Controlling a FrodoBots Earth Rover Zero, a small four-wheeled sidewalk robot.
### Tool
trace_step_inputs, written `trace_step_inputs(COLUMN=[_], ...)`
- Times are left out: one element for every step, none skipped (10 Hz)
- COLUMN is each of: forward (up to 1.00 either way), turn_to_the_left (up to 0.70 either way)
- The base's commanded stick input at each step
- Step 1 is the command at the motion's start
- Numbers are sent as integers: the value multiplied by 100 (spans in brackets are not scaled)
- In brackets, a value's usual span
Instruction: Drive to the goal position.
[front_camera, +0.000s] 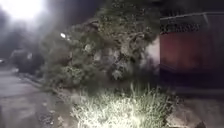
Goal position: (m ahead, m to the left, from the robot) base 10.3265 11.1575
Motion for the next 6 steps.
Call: trace_step_inputs(forward=[4,4,4,4,4,4], turn_to_the_left=[50,50,50,50,50,50])
